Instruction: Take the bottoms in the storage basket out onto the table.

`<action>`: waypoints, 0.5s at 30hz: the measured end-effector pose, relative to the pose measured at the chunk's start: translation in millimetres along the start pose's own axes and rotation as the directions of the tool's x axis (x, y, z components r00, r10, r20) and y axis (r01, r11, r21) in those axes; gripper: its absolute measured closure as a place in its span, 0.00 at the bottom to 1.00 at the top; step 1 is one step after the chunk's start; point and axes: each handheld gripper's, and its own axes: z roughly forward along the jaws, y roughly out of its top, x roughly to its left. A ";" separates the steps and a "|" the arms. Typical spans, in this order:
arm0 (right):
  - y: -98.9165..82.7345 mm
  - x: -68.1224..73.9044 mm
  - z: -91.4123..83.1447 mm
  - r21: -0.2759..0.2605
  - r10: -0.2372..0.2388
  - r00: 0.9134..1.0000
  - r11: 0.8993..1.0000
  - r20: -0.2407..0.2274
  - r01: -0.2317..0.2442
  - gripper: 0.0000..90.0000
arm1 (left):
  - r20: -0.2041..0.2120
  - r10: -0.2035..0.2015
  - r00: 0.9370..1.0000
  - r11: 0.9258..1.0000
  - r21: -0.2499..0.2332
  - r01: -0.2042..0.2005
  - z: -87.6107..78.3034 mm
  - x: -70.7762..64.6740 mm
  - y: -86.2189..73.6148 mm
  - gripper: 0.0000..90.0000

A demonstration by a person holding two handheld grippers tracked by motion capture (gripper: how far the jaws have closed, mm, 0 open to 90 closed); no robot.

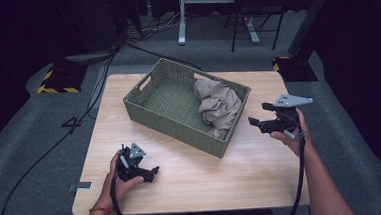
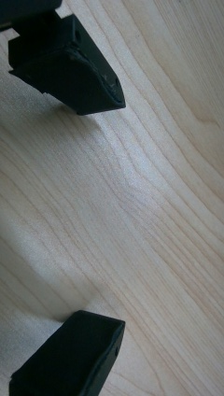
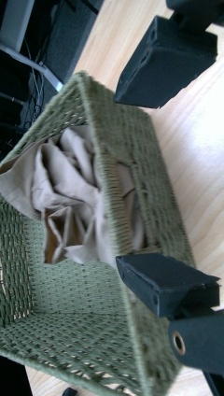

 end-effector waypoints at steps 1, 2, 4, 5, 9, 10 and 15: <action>2.9 0.6 1.7 0.000 -0.006 1.000 1.000 0.003 0.006 0.22 | 0.001 -0.002 1.000 1.000 -0.001 0.002 0.0 -0.3 0.0 0.00; 5.7 1.0 4.0 0.004 -0.013 1.000 1.000 0.002 0.013 0.23 | 0.001 -0.001 1.000 1.000 0.000 0.001 0.0 -0.2 0.0 0.00; 8.3 1.5 6.9 0.016 -0.019 1.000 1.000 -0.003 0.019 0.24 | 0.001 -0.001 1.000 1.000 0.000 0.001 0.0 -0.2 0.0 0.00; 13.3 2.5 13.3 0.034 -0.033 0.999 0.999 -0.011 0.034 0.24 | 0.000 -0.001 1.000 1.000 0.000 0.001 0.0 -0.2 0.0 0.00; 26.4 3.7 22.0 0.015 -0.025 1.000 1.000 -0.009 0.025 0.24 | 0.000 -0.001 1.000 1.000 0.000 0.001 0.0 -0.2 0.0 0.00; 29.0 3.7 23.8 0.015 -0.022 1.000 1.000 -0.010 0.022 0.24 | 0.000 -0.001 1.000 1.000 0.000 0.001 0.0 -0.2 0.0 0.00; 44.3 7.0 41.4 0.047 -0.033 0.999 0.998 -0.021 0.034 0.23 | 0.001 -0.001 1.000 1.000 -0.001 0.001 0.0 -0.2 0.0 0.00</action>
